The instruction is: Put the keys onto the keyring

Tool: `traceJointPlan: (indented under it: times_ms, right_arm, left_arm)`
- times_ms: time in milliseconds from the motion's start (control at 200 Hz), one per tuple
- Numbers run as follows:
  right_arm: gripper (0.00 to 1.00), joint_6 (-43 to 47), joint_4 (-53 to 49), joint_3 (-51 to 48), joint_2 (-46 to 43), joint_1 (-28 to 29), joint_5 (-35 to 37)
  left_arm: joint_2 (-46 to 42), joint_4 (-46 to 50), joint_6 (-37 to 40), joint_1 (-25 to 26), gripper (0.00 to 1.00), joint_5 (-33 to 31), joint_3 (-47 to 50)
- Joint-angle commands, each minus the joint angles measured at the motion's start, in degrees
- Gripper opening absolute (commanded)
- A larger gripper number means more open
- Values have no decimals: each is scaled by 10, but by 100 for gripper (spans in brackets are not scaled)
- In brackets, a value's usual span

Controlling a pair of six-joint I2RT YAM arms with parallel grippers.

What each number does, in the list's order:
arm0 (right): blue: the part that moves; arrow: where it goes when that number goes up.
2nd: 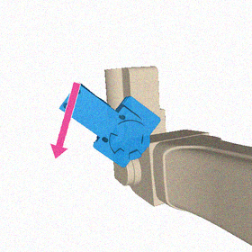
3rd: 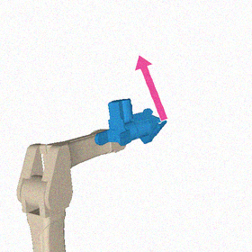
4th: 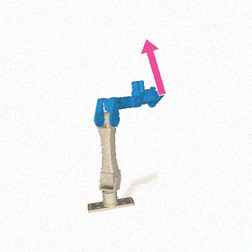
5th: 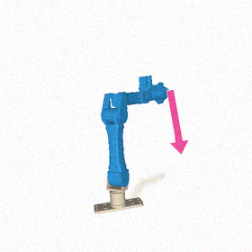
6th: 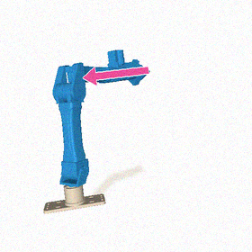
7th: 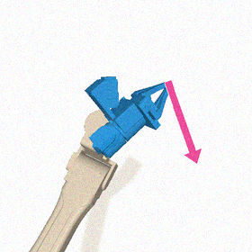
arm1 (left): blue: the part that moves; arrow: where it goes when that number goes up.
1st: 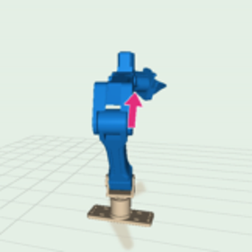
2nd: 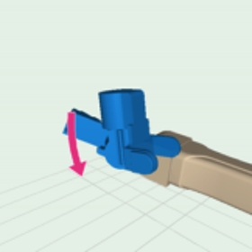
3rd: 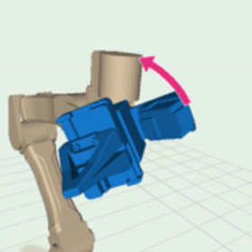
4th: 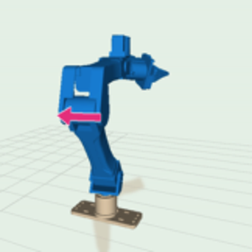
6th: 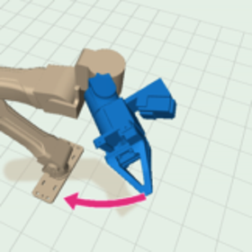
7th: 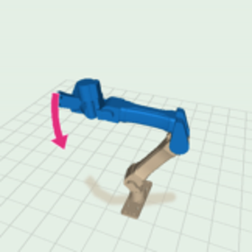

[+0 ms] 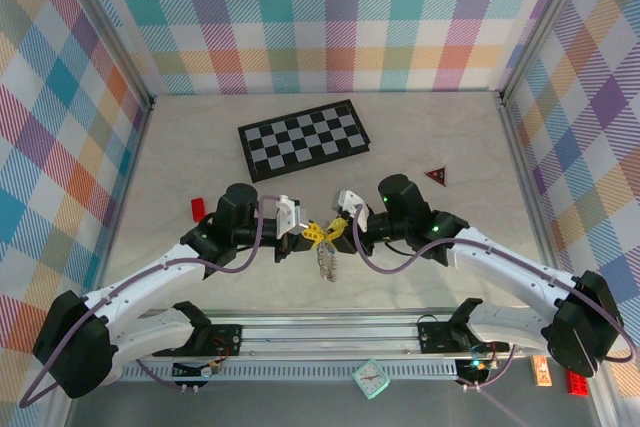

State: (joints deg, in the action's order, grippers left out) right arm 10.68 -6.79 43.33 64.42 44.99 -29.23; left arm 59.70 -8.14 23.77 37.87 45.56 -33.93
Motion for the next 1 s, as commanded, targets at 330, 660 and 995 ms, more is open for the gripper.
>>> traceJointPlan:
  times_ms: [330, 660, 995]
  right_arm:
    - [0, 10, 73, -24, -5, -2, -18]
    - [0, 127, -126, 67, 29, 0, -9]
    - [0, 186, -201, 136, 60, 12, -13]
  left_arm:
    - [-12, -30, -10, 6, 2, 7, 1]
    - [4, 137, 86, 6, 17, -21, -61]
    - [34, 204, 123, 6, 16, -16, -98]
